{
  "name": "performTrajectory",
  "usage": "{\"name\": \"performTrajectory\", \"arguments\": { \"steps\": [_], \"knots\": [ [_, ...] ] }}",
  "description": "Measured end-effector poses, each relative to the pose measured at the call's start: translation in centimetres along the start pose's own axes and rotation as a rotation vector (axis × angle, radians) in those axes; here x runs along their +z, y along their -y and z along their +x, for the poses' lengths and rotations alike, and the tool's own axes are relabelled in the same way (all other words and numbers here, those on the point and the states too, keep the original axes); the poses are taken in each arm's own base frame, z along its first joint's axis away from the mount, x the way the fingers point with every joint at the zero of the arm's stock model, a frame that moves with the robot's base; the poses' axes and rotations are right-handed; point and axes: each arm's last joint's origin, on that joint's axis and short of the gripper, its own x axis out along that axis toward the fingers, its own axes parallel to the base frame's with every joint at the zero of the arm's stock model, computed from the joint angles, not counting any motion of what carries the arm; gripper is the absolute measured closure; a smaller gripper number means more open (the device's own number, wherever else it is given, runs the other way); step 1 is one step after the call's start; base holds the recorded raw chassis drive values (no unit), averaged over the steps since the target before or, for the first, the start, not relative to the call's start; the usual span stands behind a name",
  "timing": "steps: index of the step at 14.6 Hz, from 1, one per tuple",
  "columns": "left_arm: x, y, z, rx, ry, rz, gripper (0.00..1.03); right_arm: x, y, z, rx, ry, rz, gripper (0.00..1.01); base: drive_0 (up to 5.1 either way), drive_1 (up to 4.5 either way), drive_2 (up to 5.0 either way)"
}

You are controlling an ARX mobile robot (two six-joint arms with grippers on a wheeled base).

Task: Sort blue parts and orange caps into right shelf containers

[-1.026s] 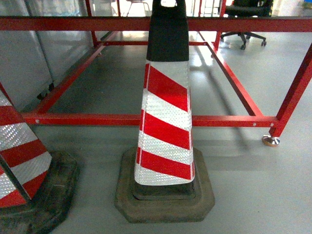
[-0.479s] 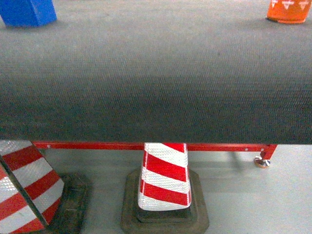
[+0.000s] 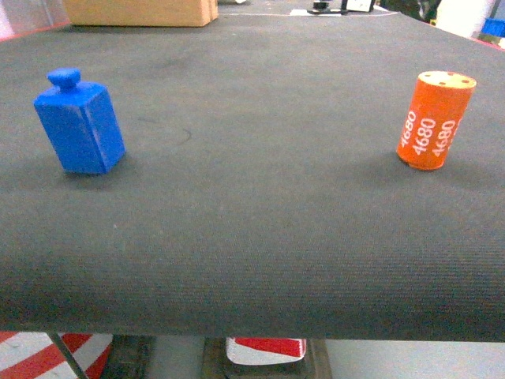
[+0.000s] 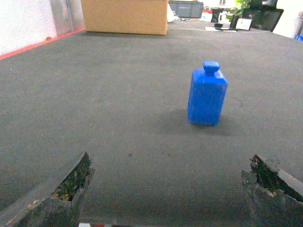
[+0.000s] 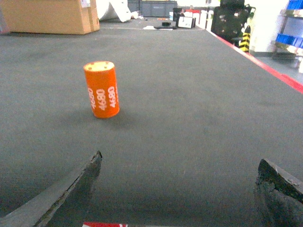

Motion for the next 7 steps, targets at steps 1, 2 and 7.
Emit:
{"name": "performTrajectory", "arguments": {
  "steps": [1, 2, 7],
  "knots": [
    [0.00, 0.00, 0.00, 0.001, 0.000, 0.000, 0.05, 0.00, 0.00, 0.00, 0.000, 0.000, 0.000, 0.03, 0.0, 0.00, 0.0],
    [0.01, -0.01, 0.00, 0.002, 0.001, 0.000, 0.05, 0.00, 0.00, 0.00, 0.001, 0.000, 0.000, 0.03, 0.0, 0.00, 0.0],
    [0.03, -0.01, 0.00, 0.002, 0.003, 0.000, 0.05, 0.02, 0.00, 0.00, 0.000, 0.002, 0.000, 0.03, 0.0, 0.00, 0.0]
  ]
}}
